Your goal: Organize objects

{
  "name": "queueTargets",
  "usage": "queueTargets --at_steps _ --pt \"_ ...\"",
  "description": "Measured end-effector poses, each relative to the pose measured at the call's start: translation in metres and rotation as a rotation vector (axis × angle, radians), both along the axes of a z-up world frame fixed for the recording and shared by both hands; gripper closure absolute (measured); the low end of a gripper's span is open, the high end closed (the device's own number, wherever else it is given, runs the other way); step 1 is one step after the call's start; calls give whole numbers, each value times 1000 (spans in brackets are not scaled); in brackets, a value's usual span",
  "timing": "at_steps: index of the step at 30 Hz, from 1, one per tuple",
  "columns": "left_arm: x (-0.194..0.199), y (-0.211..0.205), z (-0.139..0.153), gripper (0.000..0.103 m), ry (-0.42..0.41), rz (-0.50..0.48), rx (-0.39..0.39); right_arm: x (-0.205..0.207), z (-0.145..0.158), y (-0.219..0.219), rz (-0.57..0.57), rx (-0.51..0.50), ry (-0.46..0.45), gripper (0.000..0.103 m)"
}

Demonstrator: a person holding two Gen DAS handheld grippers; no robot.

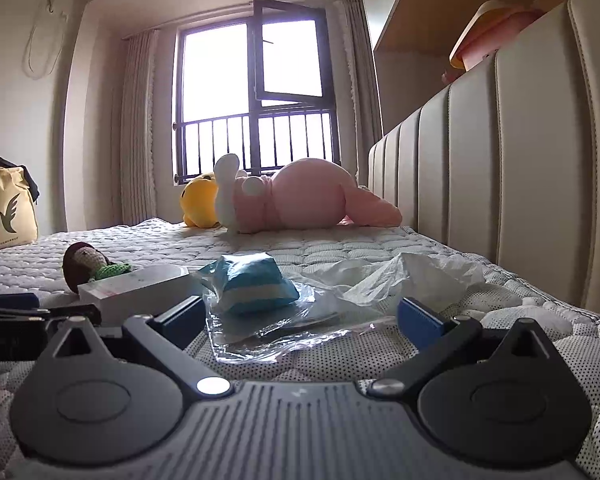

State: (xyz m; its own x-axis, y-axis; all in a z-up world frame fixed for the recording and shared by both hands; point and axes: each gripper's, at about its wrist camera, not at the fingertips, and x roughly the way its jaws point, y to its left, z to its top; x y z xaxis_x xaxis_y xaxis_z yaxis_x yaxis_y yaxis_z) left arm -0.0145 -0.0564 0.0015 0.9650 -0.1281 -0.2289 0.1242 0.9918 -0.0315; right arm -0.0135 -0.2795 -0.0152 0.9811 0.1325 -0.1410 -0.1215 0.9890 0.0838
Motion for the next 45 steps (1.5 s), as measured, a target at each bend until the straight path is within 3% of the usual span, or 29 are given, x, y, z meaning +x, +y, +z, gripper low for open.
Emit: queueTargets --at_steps 15,25,38,45 --pt "0 0 0 0 8 12 3 -2 -2 2 -6 4 -4 0" --pt "1 -4 -1 0 29 96 23 -3 -2 3 -7 6 -6 0" --pt "-3 -15 1 0 14 118 111 -2 -2 3 -11 2 -1 0" --pt "5 -7 3 0 70 141 67 -2 -2 4 -13 -1 -1 0"
